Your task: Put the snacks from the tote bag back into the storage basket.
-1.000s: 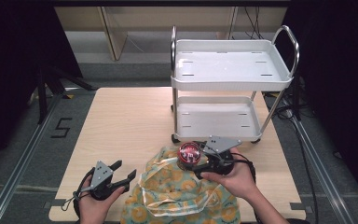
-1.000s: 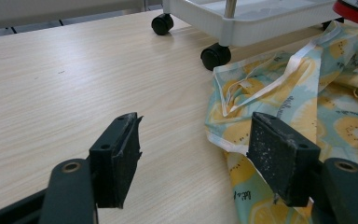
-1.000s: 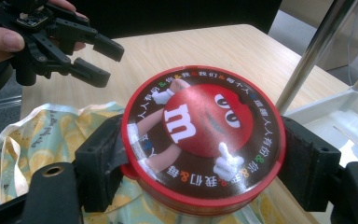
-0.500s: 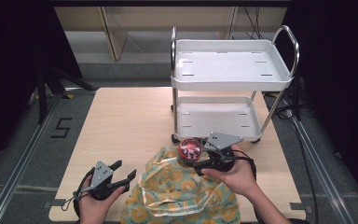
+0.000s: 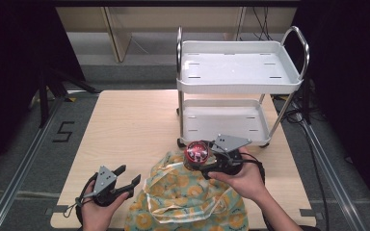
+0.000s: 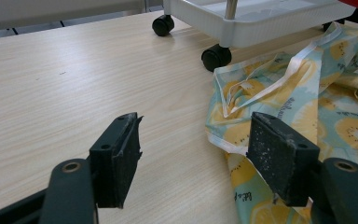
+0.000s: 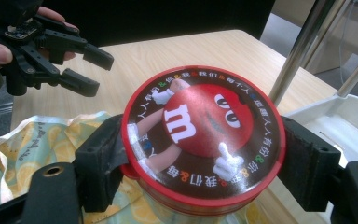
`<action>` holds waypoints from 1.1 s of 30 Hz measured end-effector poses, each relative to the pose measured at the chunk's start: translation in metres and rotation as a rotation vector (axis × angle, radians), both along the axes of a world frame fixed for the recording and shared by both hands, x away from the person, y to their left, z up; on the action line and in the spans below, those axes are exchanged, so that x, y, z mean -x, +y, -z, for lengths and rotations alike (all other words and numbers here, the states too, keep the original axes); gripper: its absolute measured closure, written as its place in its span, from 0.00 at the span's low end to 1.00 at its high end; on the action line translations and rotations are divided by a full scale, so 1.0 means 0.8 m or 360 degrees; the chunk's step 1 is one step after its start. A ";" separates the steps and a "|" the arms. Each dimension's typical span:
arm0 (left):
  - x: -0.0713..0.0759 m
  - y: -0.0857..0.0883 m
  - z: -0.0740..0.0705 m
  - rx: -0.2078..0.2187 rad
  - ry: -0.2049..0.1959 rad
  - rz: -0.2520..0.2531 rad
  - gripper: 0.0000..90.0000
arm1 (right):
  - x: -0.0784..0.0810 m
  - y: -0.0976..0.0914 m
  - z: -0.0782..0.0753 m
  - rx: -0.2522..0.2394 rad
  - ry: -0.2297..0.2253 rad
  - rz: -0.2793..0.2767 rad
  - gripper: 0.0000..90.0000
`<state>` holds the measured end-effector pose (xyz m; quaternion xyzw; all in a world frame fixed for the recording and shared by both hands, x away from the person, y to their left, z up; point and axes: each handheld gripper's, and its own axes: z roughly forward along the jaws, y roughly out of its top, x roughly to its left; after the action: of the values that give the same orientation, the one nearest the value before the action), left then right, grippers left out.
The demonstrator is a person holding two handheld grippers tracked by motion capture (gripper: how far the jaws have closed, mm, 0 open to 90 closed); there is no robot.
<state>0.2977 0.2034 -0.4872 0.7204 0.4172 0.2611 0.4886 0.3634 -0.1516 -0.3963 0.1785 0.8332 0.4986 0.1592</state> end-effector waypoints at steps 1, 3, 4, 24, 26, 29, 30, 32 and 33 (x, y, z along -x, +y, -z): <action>0.000 0.000 0.000 -0.0007 -0.0005 0.0006 0.37 | 0.000 0.000 0.000 -0.0002 0.0002 -0.0002 0.29; 0.000 0.000 0.000 -0.0005 -0.0004 0.0006 0.37 | -0.001 -0.001 -0.001 -0.0002 0.0005 0.0001 0.29; 0.000 0.000 0.000 -0.0001 -0.0001 0.0000 0.37 | -0.001 -0.001 -0.001 0.0003 0.0007 -0.0002 0.29; 0.000 0.000 0.000 0.0000 -0.0002 -0.0005 0.37 | -0.007 -0.003 -0.004 -0.0016 0.0003 0.0029 0.29; 0.000 0.000 0.000 -0.0001 -0.0002 -0.0005 0.37 | -0.008 -0.004 -0.004 -0.0010 0.0001 0.0022 0.29; 0.000 0.000 -0.001 -0.0004 -0.0002 -0.0007 0.37 | -0.010 -0.005 -0.005 -0.0004 -0.0015 0.0036 0.29; 0.000 0.001 -0.001 -0.0003 -0.0004 -0.0008 0.37 | -0.010 -0.004 -0.004 -0.0019 0.0002 0.0038 0.29; 0.000 0.000 0.000 0.0018 -0.0010 -0.0008 0.37 | -0.010 -0.004 -0.003 -0.0025 0.0014 0.0044 0.29; 0.000 -0.001 0.000 0.0030 -0.0016 -0.0002 0.37 | -0.010 -0.004 -0.003 -0.0026 0.0019 0.0044 0.29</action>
<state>0.2980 0.2029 -0.4874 0.7142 0.4178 0.2610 0.4973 0.3718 -0.1545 -0.3937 0.1944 0.8274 0.5021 0.1597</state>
